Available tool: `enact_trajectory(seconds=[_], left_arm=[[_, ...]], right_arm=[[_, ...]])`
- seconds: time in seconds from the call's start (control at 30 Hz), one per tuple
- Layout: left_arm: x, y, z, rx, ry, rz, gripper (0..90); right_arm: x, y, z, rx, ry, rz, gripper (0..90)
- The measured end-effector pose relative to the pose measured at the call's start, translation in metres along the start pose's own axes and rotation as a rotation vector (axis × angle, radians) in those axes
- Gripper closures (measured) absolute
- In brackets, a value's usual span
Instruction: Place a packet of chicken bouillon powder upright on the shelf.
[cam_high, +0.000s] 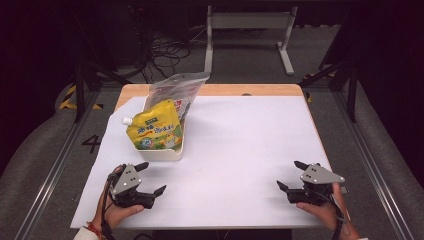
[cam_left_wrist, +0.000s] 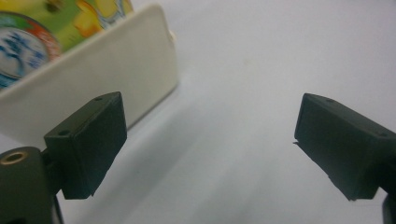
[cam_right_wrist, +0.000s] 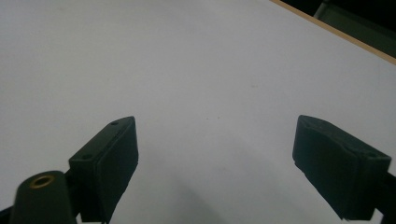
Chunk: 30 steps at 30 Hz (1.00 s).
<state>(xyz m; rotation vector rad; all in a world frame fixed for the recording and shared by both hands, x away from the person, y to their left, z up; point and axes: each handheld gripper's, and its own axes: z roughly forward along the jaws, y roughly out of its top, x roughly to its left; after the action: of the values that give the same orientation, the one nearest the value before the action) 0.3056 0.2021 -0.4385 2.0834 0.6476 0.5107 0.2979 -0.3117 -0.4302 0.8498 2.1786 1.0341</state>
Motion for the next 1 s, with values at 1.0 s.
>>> enact_trajectory(seconds=[1.0], left_arm=[[0.004, -0.004, 0.017, 0.062, -0.025, -0.009, 8.0]], right_arm=[[0.004, -0.011, 0.002, 0.0, 0.003, 0.011, 11.8]])
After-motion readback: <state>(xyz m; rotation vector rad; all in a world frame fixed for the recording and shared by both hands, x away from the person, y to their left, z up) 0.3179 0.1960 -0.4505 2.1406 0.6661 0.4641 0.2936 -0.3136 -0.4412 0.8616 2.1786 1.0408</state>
